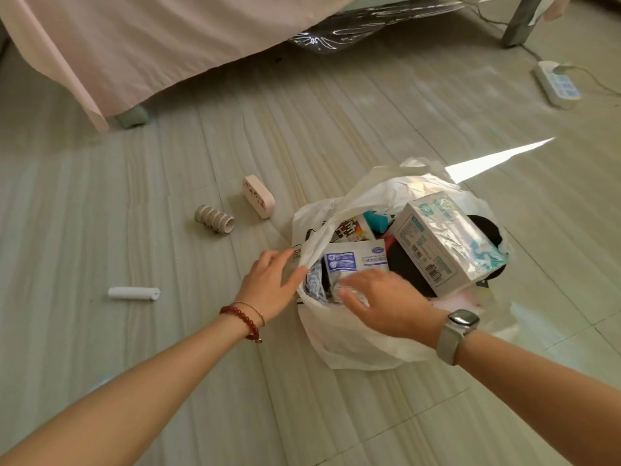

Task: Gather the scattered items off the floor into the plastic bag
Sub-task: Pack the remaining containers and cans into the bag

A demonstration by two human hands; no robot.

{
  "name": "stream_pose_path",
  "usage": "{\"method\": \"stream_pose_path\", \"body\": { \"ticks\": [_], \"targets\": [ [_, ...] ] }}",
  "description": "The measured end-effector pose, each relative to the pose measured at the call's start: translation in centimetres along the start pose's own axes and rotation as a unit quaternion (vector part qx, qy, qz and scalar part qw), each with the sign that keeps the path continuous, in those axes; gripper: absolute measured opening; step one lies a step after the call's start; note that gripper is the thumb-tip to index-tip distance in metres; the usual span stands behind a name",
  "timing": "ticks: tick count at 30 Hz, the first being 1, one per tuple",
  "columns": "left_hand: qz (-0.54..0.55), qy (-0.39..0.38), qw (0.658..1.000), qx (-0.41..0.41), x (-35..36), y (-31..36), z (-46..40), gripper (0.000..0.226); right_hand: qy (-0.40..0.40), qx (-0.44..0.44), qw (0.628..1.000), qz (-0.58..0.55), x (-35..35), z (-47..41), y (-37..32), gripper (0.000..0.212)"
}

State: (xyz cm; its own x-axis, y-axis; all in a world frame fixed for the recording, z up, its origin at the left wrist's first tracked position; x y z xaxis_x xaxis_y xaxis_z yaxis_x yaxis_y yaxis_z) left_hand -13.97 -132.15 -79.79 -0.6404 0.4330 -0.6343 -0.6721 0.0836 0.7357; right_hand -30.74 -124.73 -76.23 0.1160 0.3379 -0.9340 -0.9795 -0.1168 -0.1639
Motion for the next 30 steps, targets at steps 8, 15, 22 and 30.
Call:
{"method": "stream_pose_path", "body": {
  "ticks": [8, 15, 22, 30],
  "targets": [
    [-0.148, 0.030, 0.980, -0.129, -4.9, -10.0, -1.3, 0.058, 0.246, -0.081, 0.966, -0.014, -2.4, -8.0, -6.5, 0.043],
    [-0.205, -0.030, 0.965, -0.160, -5.1, -16.9, -2.3, 0.078, 0.101, 0.054, 0.993, -0.042, -0.4, -18.7, -8.1, 0.046],
    [-0.184, -0.013, 0.975, -0.126, -4.6, -17.9, -2.5, 0.079, 0.077, 0.178, 0.972, -0.134, 1.8, -26.3, -7.1, 0.054],
    [-0.151, 0.158, 0.975, -0.033, -8.4, -15.8, -7.0, 0.059, 0.077, 0.236, 0.966, -0.067, 2.2, -28.0, -7.6, 0.021]
  ]
}}
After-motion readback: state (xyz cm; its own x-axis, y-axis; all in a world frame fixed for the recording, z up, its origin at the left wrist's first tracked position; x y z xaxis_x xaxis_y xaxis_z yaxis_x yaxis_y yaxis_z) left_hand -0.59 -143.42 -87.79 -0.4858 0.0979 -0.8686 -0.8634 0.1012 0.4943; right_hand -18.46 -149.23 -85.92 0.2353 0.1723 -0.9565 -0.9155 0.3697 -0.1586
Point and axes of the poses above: each hand's wrist, its own z-axis away from the middle knuckle, its own x-axis out of the palm, y = z × x, the point moved 3 cm from there along -z, towards the middle knuckle, and after that the axes turned 13 degrees about z, right-handed, at the moved point
